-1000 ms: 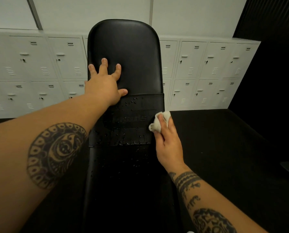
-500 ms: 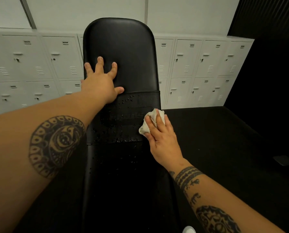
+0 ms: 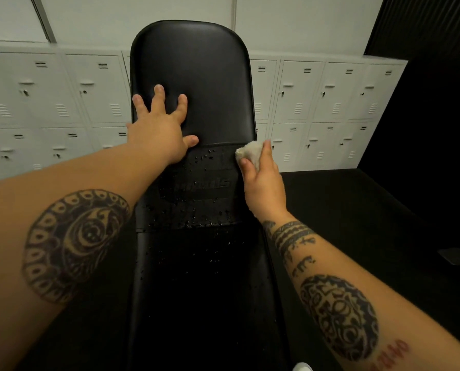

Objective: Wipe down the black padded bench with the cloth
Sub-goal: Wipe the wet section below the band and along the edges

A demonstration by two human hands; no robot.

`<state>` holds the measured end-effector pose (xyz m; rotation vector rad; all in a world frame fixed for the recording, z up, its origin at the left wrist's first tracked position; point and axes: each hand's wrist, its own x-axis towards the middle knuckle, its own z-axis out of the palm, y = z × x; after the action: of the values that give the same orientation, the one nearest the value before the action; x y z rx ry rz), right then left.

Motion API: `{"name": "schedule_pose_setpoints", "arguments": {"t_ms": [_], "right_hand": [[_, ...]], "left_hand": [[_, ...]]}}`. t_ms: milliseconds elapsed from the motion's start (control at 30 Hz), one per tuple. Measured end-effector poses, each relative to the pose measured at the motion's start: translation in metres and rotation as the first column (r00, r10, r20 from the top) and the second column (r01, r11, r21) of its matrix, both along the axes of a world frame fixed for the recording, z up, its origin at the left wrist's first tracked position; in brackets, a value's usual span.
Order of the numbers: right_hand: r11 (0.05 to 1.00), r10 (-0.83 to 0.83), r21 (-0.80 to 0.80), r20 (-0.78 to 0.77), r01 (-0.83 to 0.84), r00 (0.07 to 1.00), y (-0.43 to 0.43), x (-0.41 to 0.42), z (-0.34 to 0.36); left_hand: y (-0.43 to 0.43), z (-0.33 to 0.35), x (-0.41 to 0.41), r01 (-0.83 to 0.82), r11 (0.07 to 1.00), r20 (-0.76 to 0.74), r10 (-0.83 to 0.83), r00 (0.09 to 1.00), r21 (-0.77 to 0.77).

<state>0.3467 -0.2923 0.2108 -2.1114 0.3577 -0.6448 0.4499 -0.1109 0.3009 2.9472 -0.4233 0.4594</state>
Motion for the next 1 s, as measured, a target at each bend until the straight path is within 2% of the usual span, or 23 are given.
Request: {"name": "schedule_pose_setpoints", "arguments": {"t_ms": [167,333,400,467,567,633,867,1000], "right_hand": [[0.997,-0.019,0.071,-0.008,0.020,1.000,0.005,-0.031,-0.038],[0.999,-0.030,-0.031,-0.015,0.029,0.999,0.007,-0.014,-0.009],[0.994,-0.028,-0.105,0.021,0.031,0.999,0.010,0.006,0.012],[0.969,-0.032,-0.245,0.016,0.035,0.999,0.015,0.017,0.020],[0.852,-0.022,-0.522,0.031,0.035,0.999,0.023,0.009,0.005],[0.803,0.036,-0.596,0.052,0.002,0.998,0.024,-0.007,-0.011],[0.877,0.196,-0.439,-0.047,-0.197,0.979,0.001,-0.059,-0.047],[0.920,0.114,-0.368,-0.069,-0.131,0.991,0.000,-0.046,-0.028]], "left_hand": [[-0.002,0.003,-0.004,-0.005,1.000,-0.013,0.005,1.000,-0.004],[-0.001,0.003,-0.005,-0.002,1.000,-0.013,0.002,1.000,0.012],[0.000,0.002,-0.004,0.001,1.000,-0.007,-0.001,1.000,0.017],[0.000,0.001,-0.004,0.000,1.000,-0.010,0.000,1.000,0.022],[0.000,0.002,-0.004,0.000,1.000,-0.012,0.000,1.000,0.014],[0.001,0.002,-0.005,0.009,1.000,-0.013,-0.009,1.000,0.002],[0.002,0.004,-0.007,0.013,1.000,-0.020,-0.013,1.000,0.004],[0.002,0.002,-0.008,0.017,1.000,-0.018,-0.017,1.000,-0.005]]}}
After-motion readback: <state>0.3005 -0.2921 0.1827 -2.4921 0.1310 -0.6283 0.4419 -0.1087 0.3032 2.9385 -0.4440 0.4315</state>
